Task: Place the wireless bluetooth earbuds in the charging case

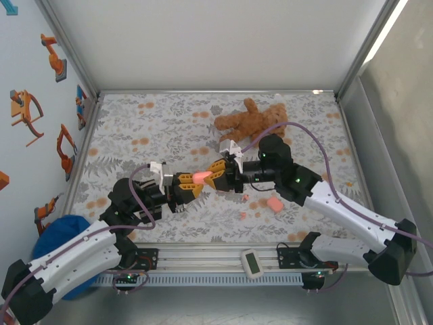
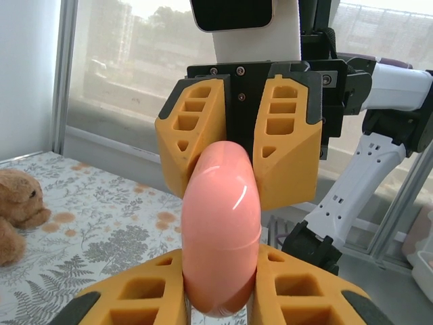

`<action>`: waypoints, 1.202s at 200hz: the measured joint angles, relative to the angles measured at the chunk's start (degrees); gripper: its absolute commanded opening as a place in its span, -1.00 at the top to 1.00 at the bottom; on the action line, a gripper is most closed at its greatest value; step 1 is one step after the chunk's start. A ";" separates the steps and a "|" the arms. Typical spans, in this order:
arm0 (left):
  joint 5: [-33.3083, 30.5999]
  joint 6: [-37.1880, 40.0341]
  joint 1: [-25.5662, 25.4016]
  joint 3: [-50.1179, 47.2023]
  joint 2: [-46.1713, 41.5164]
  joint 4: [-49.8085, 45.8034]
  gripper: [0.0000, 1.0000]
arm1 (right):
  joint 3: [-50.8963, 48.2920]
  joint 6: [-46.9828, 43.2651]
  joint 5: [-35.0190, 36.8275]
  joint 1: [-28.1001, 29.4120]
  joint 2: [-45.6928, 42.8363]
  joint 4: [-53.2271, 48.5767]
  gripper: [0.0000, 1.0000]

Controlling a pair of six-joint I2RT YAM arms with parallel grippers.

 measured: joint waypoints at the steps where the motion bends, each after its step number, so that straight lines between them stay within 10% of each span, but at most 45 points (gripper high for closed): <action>1: -0.02 -0.04 0.00 0.00 0.02 0.04 0.42 | 0.00 0.00 0.00 0.00 -0.02 0.00 0.55; 155: -8.13 3.02 0.02 0.00 -4.66 -8.37 -0.24 | -0.04 2.12 14.14 0.33 -4.02 -2.89 0.61; 240: -19.52 6.51 0.02 -0.02 -17.70 -24.90 -0.90 | -5.33 9.55 19.76 -11.74 -2.21 -3.93 0.62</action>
